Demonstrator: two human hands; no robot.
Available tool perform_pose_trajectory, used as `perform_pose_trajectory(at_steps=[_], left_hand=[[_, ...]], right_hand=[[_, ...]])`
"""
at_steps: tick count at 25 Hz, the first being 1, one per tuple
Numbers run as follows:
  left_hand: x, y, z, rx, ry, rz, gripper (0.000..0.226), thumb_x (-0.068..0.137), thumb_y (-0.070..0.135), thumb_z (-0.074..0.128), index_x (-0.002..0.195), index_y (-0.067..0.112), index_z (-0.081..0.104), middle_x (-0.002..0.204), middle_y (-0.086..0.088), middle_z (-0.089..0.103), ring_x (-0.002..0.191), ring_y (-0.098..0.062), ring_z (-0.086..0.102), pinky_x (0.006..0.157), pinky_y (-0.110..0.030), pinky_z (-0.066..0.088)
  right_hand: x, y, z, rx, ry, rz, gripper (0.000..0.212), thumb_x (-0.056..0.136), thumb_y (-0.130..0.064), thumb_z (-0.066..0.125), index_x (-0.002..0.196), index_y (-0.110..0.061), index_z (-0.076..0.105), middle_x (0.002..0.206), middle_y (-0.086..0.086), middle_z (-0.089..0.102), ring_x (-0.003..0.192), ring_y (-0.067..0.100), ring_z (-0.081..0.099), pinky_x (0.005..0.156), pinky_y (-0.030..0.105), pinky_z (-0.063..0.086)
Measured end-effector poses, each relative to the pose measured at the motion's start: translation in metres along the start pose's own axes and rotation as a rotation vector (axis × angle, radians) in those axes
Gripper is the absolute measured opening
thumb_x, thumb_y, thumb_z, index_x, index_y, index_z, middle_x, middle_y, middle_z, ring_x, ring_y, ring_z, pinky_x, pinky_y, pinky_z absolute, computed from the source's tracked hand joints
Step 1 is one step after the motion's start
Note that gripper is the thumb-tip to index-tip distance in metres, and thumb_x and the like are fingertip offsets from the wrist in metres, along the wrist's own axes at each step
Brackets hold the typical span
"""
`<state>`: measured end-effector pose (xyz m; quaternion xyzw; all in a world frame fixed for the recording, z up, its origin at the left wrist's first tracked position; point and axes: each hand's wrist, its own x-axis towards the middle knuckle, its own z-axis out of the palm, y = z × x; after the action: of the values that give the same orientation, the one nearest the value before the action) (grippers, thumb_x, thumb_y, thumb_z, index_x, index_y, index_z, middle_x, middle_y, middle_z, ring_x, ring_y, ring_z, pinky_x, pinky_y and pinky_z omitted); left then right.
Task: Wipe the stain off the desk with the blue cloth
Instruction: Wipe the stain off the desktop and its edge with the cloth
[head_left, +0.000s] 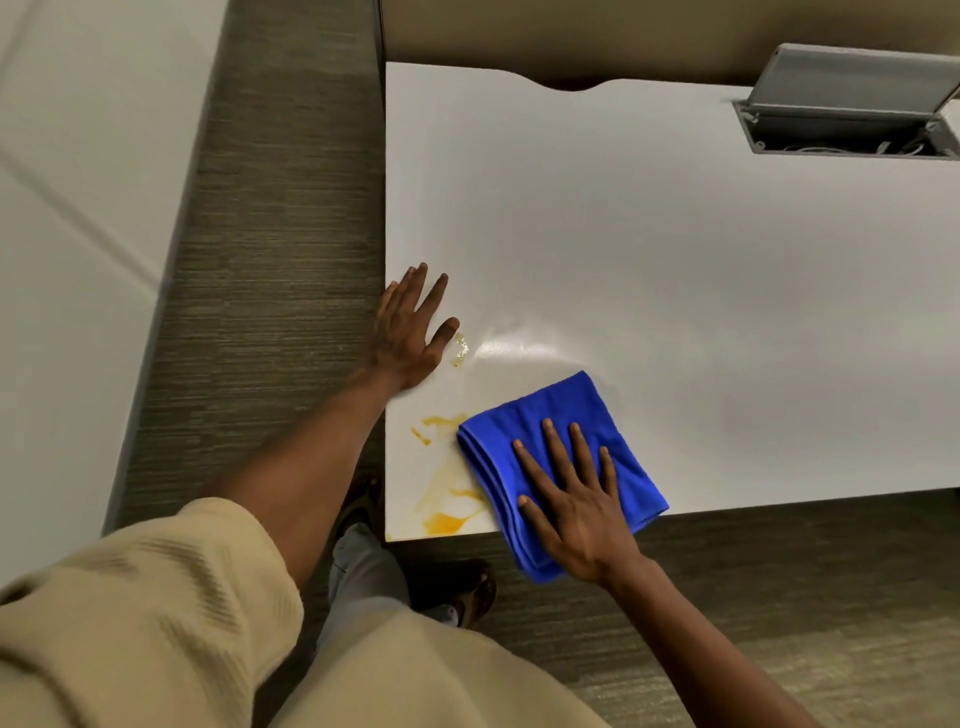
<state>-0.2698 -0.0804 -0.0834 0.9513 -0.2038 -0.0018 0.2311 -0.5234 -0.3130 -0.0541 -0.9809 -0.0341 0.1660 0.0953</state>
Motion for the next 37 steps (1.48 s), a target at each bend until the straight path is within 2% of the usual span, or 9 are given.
perform_pose_trajectory(at_steps=[4,7,12,15,24,30,34,37], left_hand=[[0.0,0.0,0.001,-0.001,0.012,0.005,0.07,0.102,0.053,0.035,0.163,0.021,0.023,0.171,-0.013,0.016,0.159,-0.028,0.012,0.128,-0.042,0.007],[0.0,0.001,-0.001,0.0,0.007,0.012,0.069,0.103,0.052,0.034,0.164,0.023,0.019,0.171,-0.013,0.016,0.159,-0.027,0.011,0.128,-0.044,0.008],[-0.001,0.001,-0.003,-0.014,-0.005,0.012,0.066,0.107,0.043,0.044,0.164,0.023,0.018,0.171,-0.012,0.013,0.159,-0.027,0.009,0.129,-0.043,0.006],[0.0,0.002,-0.003,-0.026,0.005,0.001,0.065,0.107,0.042,0.045,0.163,0.022,0.02,0.171,-0.012,0.014,0.159,-0.027,0.009,0.129,-0.043,0.006],[-0.003,0.003,-0.004,-0.031,0.015,0.028,0.066,0.107,0.042,0.045,0.164,0.022,0.018,0.171,-0.013,0.014,0.159,-0.029,0.011,0.128,-0.045,0.008],[-0.002,0.001,-0.003,-0.037,0.025,-0.012,0.066,0.107,0.045,0.039,0.164,0.024,0.014,0.172,-0.013,0.009,0.159,-0.029,0.003,0.128,-0.05,0.006],[-0.004,0.003,-0.001,0.054,0.071,-0.087,0.07,0.104,0.053,0.033,0.164,0.024,0.014,0.171,-0.013,0.01,0.159,-0.032,0.001,0.128,-0.052,-0.002],[-0.003,0.001,-0.002,0.012,0.078,-0.106,0.069,0.104,0.05,0.034,0.164,0.023,0.015,0.171,-0.013,0.012,0.159,-0.031,0.001,0.128,-0.051,0.0]], right_hand=[[0.035,-0.029,0.006,0.058,0.091,0.193,0.066,0.102,-0.07,0.008,0.161,-0.05,-0.014,0.174,-0.007,-0.019,0.16,0.027,-0.023,0.128,0.059,-0.01],[0.065,-0.043,-0.001,0.12,0.109,0.318,0.066,0.103,-0.07,0.01,0.16,-0.049,-0.017,0.174,-0.005,-0.02,0.159,0.028,-0.026,0.127,0.06,-0.011],[0.02,-0.029,0.013,0.08,0.147,0.135,0.07,0.103,-0.071,0.016,0.164,-0.046,-0.006,0.175,-0.003,-0.014,0.161,0.028,-0.02,0.128,0.061,-0.004],[-0.011,-0.026,0.031,0.062,0.152,0.136,0.068,0.104,-0.071,0.016,0.165,-0.045,0.002,0.176,-0.003,-0.009,0.162,0.03,-0.012,0.126,0.062,-0.002],[0.079,-0.042,-0.002,0.091,0.13,0.259,0.069,0.101,-0.073,0.01,0.162,-0.048,-0.012,0.175,-0.002,-0.015,0.16,0.03,-0.022,0.127,0.062,-0.01],[-0.001,-0.041,0.023,0.086,0.121,0.183,0.07,0.101,-0.073,0.01,0.164,-0.047,-0.007,0.176,-0.002,-0.013,0.16,0.028,-0.02,0.128,0.059,-0.008],[0.011,-0.046,0.023,0.101,0.025,0.218,0.073,0.093,-0.08,-0.004,0.157,-0.052,-0.024,0.17,-0.006,-0.033,0.154,0.026,-0.036,0.124,0.06,-0.019],[0.055,-0.053,0.008,0.079,0.035,0.204,0.067,0.098,-0.074,0.002,0.154,-0.053,-0.03,0.168,-0.004,-0.036,0.153,0.031,-0.039,0.121,0.064,-0.023]])
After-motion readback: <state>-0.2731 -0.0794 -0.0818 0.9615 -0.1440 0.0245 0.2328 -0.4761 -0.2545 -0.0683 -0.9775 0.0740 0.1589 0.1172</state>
